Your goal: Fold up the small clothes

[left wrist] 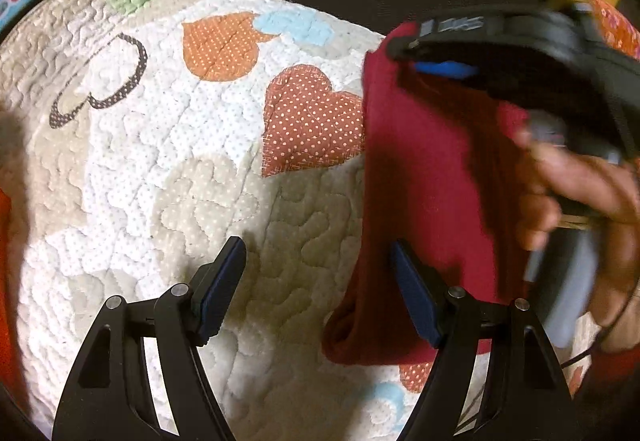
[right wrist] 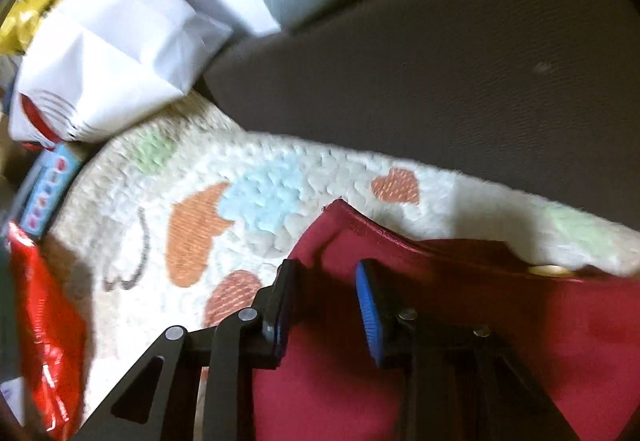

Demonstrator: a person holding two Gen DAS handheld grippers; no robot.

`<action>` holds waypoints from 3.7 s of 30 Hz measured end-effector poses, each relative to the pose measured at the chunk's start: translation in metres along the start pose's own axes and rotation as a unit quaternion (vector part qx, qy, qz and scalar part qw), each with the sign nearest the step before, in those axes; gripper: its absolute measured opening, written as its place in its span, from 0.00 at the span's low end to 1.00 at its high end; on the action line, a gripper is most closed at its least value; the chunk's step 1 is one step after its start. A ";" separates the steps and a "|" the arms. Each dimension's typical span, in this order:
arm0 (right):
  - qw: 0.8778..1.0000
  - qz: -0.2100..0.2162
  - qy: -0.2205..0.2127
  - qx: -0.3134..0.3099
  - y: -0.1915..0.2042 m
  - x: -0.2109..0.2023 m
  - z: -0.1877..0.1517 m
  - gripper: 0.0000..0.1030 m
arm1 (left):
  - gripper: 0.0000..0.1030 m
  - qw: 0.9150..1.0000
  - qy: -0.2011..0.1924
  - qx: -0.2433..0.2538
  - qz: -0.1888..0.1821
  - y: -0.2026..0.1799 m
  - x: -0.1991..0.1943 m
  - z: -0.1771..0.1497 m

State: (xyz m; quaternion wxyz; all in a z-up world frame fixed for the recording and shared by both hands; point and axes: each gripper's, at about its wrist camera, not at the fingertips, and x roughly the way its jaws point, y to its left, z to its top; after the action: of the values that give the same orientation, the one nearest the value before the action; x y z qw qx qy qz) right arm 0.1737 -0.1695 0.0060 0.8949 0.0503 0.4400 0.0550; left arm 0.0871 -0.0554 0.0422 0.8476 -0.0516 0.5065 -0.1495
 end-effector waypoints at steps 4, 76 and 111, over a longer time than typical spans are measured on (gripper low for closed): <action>1.000 0.012 -0.004 0.001 -0.003 -0.001 -0.001 0.29 | 0.73 1.000 0.004 -0.004 -0.001 0.002 0.008 0.001; 0.959 0.080 -0.111 0.249 -0.261 -0.200 -0.125 0.34 | 0.50 0.946 -0.025 0.243 -0.213 -0.195 -0.062 -0.046; 0.992 -0.046 -0.106 0.057 -0.190 -0.204 -0.089 0.19 | 0.50 0.958 -0.019 0.245 -0.144 -0.183 -0.025 -0.062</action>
State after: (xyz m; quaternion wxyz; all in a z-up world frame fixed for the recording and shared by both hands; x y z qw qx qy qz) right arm -0.0106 -0.3829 0.0847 0.9336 0.0866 0.3472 -0.0170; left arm -0.0145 -0.2174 0.0770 0.8132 0.0824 0.4251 -0.3889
